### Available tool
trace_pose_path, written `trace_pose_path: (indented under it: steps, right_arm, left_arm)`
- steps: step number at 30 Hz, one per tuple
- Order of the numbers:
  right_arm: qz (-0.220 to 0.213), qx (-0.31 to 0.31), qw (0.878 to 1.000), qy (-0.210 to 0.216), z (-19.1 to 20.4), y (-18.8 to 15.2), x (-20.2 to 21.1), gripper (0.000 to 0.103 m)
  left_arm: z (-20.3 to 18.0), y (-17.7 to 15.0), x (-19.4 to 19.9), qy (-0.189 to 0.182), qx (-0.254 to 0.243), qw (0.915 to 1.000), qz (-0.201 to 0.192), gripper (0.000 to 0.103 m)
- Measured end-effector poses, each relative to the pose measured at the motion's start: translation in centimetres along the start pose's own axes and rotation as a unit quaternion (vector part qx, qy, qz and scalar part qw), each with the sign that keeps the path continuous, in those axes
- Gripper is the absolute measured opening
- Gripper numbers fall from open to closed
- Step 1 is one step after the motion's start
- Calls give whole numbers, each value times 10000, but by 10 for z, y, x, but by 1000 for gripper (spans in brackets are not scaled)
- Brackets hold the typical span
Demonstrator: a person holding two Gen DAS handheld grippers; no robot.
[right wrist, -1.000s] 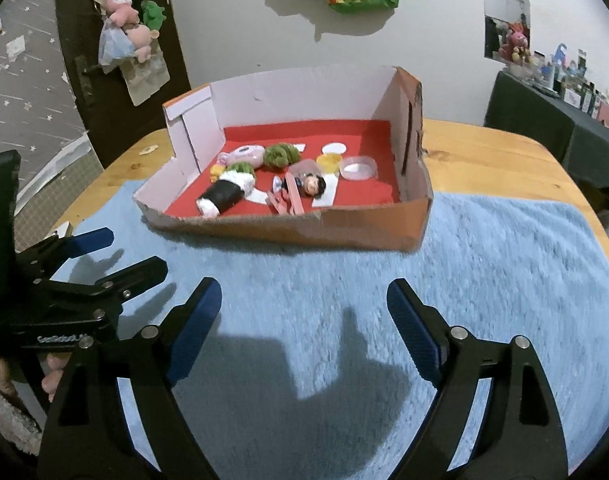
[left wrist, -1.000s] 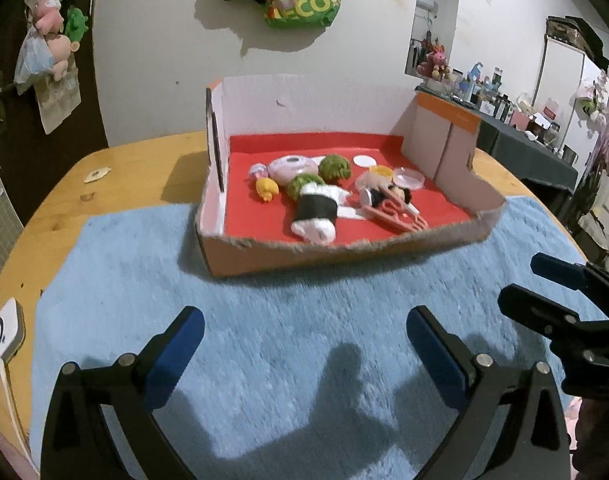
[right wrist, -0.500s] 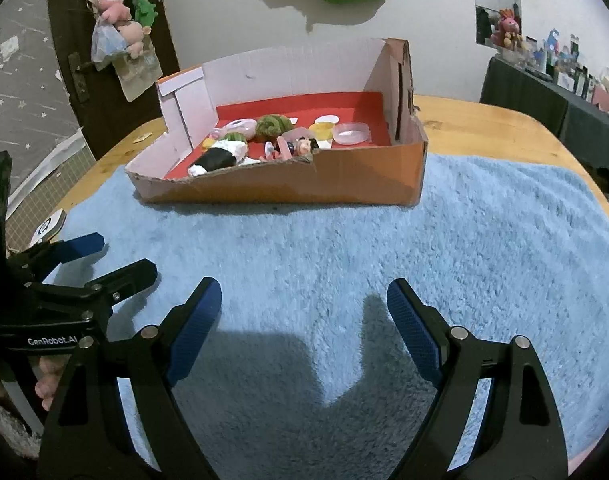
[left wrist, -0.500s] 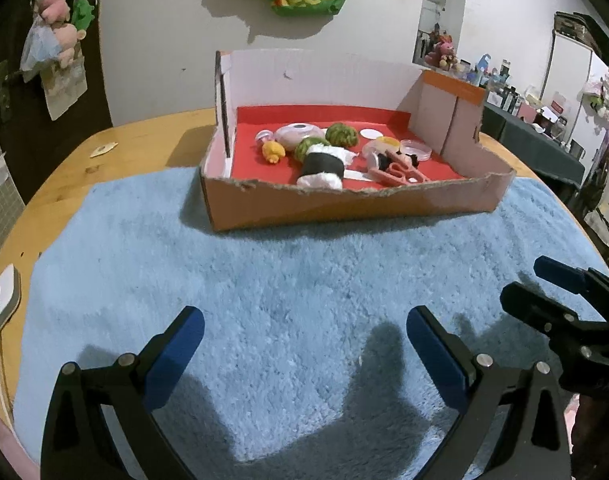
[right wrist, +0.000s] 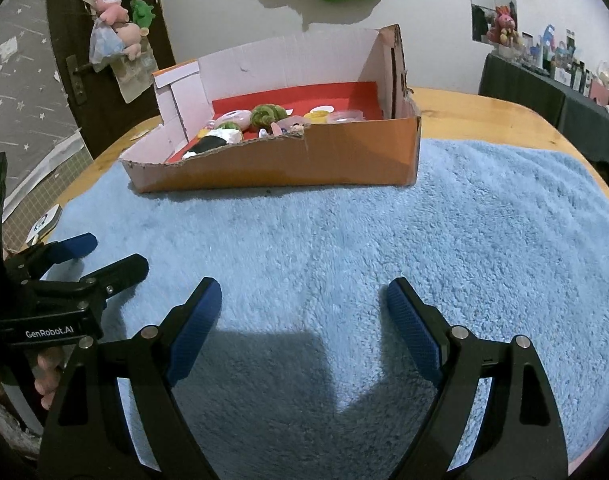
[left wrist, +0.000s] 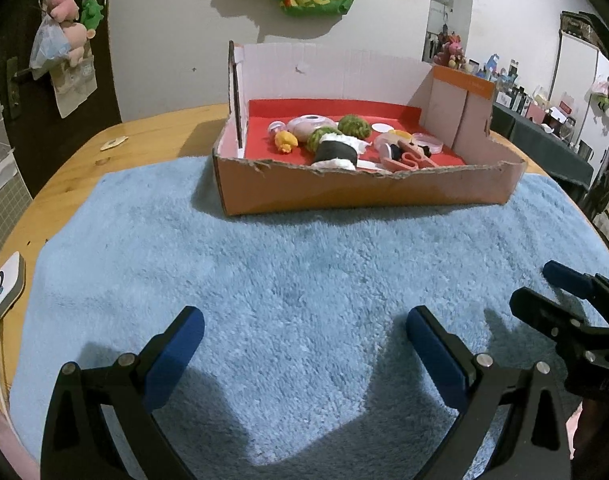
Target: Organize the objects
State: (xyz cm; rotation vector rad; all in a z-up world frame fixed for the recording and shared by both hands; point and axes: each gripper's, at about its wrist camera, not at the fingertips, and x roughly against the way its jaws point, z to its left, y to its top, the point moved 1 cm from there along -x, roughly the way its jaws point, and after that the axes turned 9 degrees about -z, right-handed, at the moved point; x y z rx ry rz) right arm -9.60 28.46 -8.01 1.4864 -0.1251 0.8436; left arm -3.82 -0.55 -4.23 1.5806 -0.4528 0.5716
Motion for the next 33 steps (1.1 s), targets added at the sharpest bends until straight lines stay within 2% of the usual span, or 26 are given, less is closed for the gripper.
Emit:
trace_pose_path:
  steps: [8, 14, 33]
  right_arm:
    - [-49, 235, 9997, -95, 8, -3, -4, 93]
    - [-66, 228, 9997, -94, 8, -4, -4, 93]
    - [-100, 226, 9997, -76, 8, -3, -3, 94]
  left_arm:
    - [-1, -1, -2, 18, -55, 9999, 135, 103]
    - [-2, -2, -3, 42, -118, 9997, 193, 103]
    - [-2, -6, 0, 12, -106, 9999, 44, 103]
